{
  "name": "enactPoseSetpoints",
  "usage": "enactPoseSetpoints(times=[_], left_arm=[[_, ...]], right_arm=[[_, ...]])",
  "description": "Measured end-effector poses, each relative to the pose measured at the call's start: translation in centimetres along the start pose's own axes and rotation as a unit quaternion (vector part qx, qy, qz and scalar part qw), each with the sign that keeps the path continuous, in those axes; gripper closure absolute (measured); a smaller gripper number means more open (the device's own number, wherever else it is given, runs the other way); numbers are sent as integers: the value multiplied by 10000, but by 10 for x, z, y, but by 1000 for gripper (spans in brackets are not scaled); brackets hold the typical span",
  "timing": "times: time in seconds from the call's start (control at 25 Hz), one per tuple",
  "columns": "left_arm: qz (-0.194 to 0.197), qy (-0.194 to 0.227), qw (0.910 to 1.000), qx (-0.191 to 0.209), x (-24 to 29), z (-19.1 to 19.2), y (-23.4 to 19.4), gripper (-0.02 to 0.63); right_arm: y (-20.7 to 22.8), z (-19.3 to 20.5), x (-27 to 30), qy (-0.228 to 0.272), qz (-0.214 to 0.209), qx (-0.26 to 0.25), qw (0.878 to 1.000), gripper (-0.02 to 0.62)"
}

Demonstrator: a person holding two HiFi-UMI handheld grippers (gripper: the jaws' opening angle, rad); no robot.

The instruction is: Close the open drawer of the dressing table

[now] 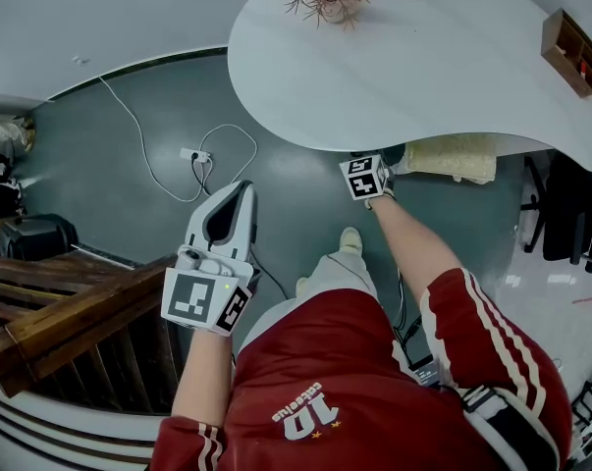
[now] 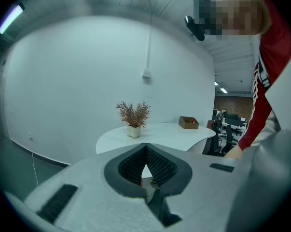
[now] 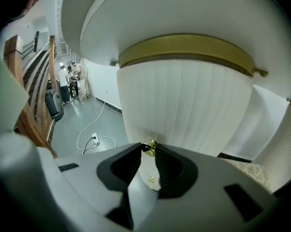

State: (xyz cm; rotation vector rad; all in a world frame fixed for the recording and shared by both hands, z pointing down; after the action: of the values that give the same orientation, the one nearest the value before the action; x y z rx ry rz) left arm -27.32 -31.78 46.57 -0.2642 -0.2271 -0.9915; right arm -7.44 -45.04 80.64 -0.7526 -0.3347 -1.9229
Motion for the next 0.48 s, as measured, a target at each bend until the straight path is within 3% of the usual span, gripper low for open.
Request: enactPoseSetpoints(times=[0.48], left_arm=[[43,45,10000,-17,1,-2,6,606]], right_arm=[[-2,-5,-2,-69,-14,-172,9998,482]])
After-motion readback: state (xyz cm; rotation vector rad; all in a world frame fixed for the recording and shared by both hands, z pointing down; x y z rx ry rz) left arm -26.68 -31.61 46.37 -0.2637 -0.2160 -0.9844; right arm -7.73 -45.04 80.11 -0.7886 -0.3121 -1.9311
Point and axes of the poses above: the fingertips, and each gripper's own axes: x forward along the fingers, y to its right, z out of its underside, the point moved 7 cm from there along -x, backward along the fingers, and after that the axes turned 6 degrees about z, right-handed, at the moved point
